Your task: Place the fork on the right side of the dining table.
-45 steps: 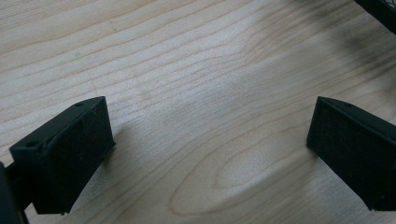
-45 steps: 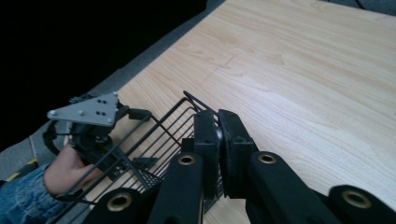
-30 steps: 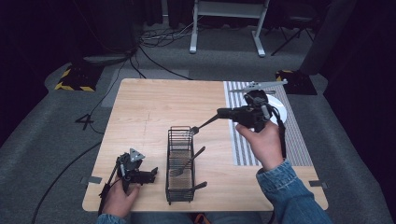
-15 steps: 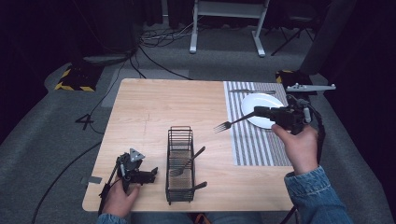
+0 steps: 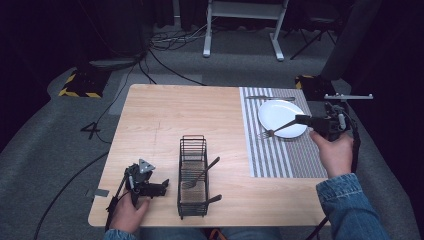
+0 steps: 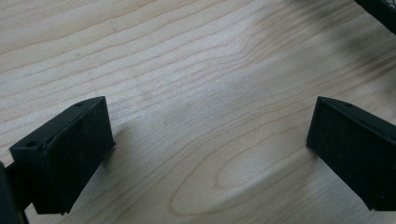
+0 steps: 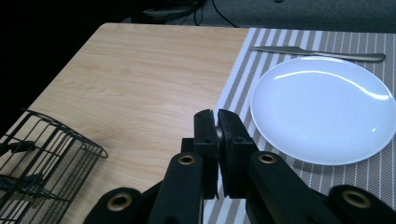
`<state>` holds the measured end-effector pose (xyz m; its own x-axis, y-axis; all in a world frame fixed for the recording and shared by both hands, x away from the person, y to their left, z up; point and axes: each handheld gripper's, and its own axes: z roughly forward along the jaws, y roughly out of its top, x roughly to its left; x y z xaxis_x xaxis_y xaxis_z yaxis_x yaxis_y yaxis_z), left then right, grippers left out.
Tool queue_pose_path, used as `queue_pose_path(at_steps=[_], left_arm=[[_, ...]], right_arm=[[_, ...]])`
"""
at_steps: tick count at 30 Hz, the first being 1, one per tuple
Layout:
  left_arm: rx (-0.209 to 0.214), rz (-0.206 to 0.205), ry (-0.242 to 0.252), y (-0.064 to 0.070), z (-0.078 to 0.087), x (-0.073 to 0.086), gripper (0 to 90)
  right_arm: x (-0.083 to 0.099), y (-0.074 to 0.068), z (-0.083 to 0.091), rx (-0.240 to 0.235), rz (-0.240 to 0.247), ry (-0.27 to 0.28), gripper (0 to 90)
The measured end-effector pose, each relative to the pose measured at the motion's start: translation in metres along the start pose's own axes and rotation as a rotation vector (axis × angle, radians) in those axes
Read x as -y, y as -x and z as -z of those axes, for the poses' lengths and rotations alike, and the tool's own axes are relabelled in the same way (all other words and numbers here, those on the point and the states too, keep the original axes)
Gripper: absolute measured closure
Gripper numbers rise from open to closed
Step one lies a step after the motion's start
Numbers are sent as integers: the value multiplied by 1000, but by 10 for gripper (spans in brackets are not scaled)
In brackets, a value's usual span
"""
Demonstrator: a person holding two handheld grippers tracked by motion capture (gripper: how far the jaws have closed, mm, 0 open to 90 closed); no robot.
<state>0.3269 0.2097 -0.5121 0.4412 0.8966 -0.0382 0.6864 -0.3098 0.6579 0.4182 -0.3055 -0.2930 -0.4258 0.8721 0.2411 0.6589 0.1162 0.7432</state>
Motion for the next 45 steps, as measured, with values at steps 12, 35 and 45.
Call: queue_pose_path(at_steps=[12,35,45], left_arm=[[0,0,0,0,0,0,4],[0,4,1,0,0,0,4],[0,3,1,0,0,0,4]], right_arm=[[-2,21,-10,40,-27,-24,863],[17,32,-48,70,-70,-151,862],[17,41,-50,85,-116,-160,822]])
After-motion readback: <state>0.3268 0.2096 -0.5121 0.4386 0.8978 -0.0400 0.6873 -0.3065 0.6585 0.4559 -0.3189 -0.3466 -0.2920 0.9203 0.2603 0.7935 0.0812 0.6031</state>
